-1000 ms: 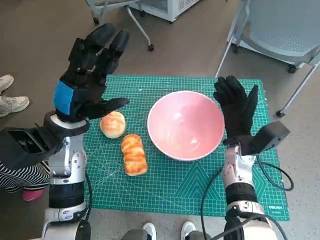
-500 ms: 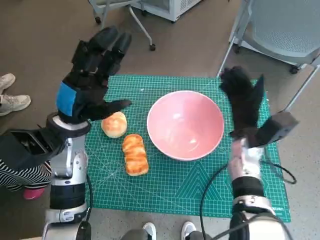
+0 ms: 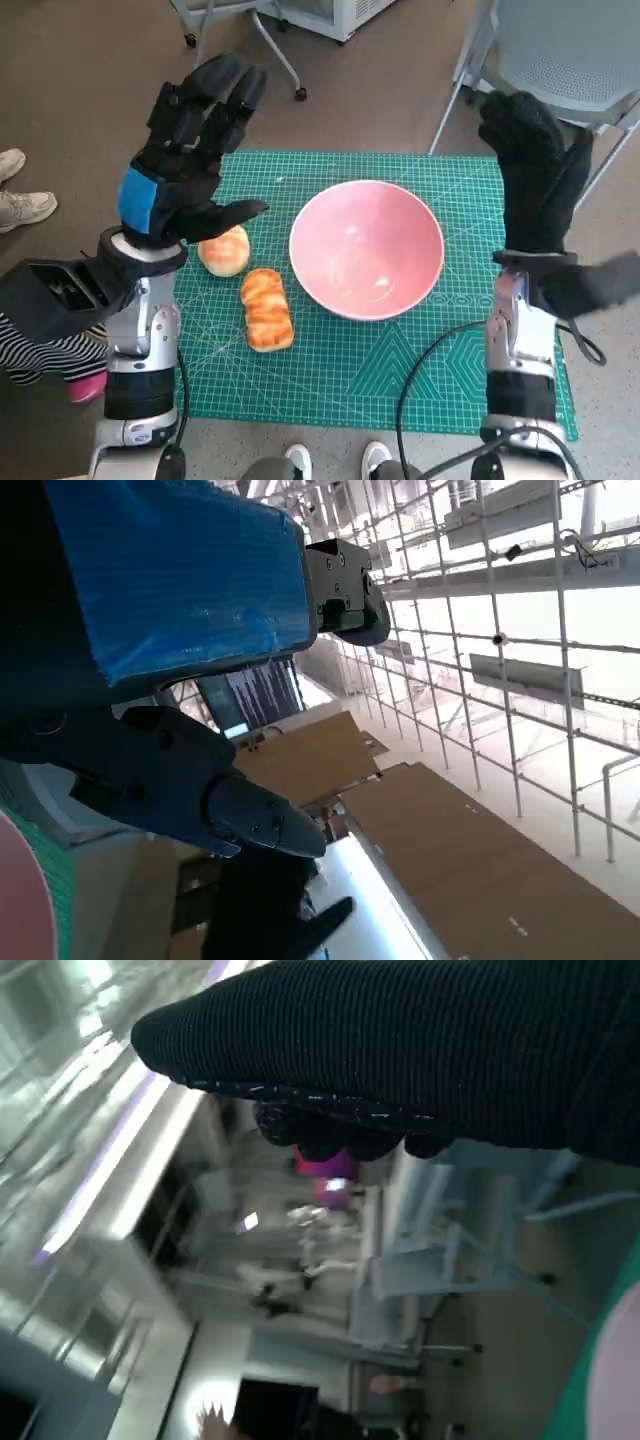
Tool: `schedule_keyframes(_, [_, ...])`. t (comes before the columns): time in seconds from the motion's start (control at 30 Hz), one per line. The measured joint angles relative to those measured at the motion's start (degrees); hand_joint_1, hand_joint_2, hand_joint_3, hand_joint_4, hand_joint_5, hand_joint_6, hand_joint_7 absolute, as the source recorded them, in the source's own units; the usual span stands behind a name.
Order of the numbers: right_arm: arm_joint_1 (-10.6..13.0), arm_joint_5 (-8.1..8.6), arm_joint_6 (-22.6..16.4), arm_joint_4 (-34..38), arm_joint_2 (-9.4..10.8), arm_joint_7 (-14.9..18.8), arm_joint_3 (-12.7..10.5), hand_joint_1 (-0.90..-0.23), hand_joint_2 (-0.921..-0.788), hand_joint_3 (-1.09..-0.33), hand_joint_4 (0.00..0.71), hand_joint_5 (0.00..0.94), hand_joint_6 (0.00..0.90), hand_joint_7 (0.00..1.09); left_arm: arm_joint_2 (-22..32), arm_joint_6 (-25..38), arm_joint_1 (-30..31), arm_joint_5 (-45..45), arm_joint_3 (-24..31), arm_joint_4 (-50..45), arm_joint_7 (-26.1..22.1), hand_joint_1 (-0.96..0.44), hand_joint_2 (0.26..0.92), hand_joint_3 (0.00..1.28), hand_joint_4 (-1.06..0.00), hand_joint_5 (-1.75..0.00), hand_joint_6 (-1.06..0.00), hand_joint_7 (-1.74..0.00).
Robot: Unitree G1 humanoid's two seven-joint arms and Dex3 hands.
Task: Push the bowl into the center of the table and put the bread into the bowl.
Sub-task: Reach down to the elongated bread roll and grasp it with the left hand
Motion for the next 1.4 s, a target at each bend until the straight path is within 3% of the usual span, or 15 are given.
schedule_keyframes(0.33, [3.24, -0.51, 3.36, -14.14, -1.44, 1.23, 3.26, -0.685, -0.921, -0.674, 0.165, 0.028, 0.068, 0.54, -1.67, -0.12, -0.17, 0.01, -1.72, 0.31, -0.19, -0.30, 0.921, 0.05, -0.19, -0.01, -0.01, -0.55])
schedule_keyframes(0.63, [4.22, -4.08, 4.42, -18.10, -2.66, 0.99, 4.41, -0.681, -0.921, -0.673, 0.193, 0.035, 0.068, 0.55, -1.98, -0.45, -0.17, 0.00, -2.16, 0.17, -1.22, -0.29, 0.921, 0.05, -0.20, -0.02, 0.00, -0.59])
schedule_keyframes(0.77, [4.32, -4.51, 4.62, -18.09, -2.95, 0.92, 4.37, -0.679, -0.921, -0.675, 0.197, 0.035, 0.067, 0.56, -1.17, -0.48, -0.20, 0.11, -2.15, 0.17, -2.26, -0.27, 0.918, 0.04, -0.21, -0.02, 0.00, -0.59])
schedule_keyframes(0.93, [4.89, -4.46, 5.57, -18.36, -3.06, 0.66, 4.30, -0.680, -0.921, -0.675, 0.199, 0.033, 0.067, 0.56, 3.82, -0.92, -0.88, 1.66, -1.62, 0.39, -5.29, -0.21, 0.907, 0.03, -0.22, -0.02, 0.00, -0.59])
schedule_keyframes(1.13, [6.03, -4.37, 6.41, -18.62, -3.04, 0.17, 4.10, -0.681, -0.921, -0.674, 0.201, 0.030, 0.066, 0.56, 15.15, -4.16, -3.29, 5.88, -0.77, 1.56, -11.70, -0.17, 0.882, 0.02, -0.25, -0.04, -0.04, -0.62])
schedule_keyframes(1.4, [6.44, -4.45, 7.06, -19.14, -2.97, -0.56, 4.06, -0.683, -0.921, -0.674, 0.203, 0.027, 0.066, 0.56, 26.21, -7.26, -5.26, 6.24, -1.02, 2.56, -22.67, -0.11, 0.864, 0.00, -0.30, -0.02, -0.17, -0.54])
